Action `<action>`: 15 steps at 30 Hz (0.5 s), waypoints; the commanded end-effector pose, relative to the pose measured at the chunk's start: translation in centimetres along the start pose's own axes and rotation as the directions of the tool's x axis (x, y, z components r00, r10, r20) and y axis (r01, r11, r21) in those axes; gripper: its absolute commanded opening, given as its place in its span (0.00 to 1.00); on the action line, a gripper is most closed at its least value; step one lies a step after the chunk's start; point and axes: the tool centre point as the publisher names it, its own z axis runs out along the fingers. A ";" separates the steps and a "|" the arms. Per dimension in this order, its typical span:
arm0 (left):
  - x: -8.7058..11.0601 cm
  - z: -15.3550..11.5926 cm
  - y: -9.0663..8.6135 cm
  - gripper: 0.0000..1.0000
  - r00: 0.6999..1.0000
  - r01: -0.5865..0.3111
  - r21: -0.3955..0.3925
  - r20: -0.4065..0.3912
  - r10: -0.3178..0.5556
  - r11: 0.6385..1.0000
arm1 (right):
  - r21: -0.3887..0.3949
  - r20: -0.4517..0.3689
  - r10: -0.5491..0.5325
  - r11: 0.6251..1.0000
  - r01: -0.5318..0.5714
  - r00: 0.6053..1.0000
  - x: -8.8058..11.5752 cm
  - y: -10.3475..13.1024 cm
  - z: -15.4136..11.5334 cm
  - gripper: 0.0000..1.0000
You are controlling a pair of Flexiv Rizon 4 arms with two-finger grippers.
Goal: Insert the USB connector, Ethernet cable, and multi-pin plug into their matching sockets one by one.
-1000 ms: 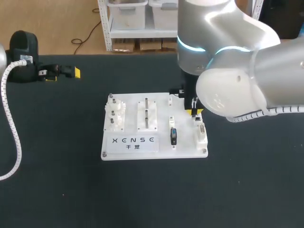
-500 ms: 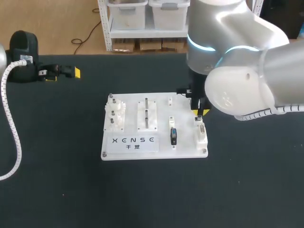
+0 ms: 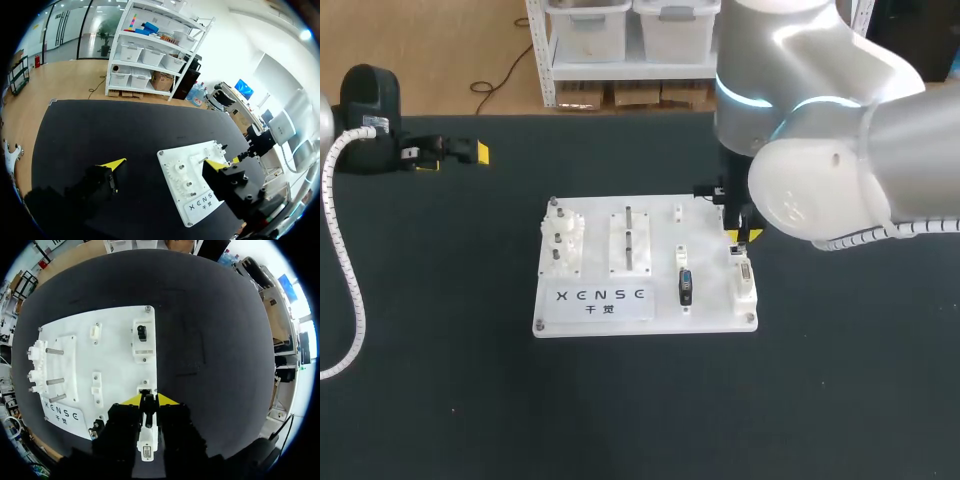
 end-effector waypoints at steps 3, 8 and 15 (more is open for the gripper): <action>0.0 0.0 0.0 1.00 1.000 0.000 0.000 0.000 0.000 1.000 | 0.001 -0.002 -0.002 1.000 0.002 1.000 -0.5 0.3 0.1 0.00; 0.0 0.0 0.0 1.00 1.000 0.000 0.000 0.000 0.000 1.000 | 0.003 -0.006 -0.001 1.000 0.001 1.000 -0.6 0.4 0.3 0.00; 0.0 0.0 0.0 1.00 1.000 0.000 0.000 0.000 0.000 1.000 | 0.002 -0.011 0.003 1.000 -0.003 1.000 -0.6 0.6 0.8 0.00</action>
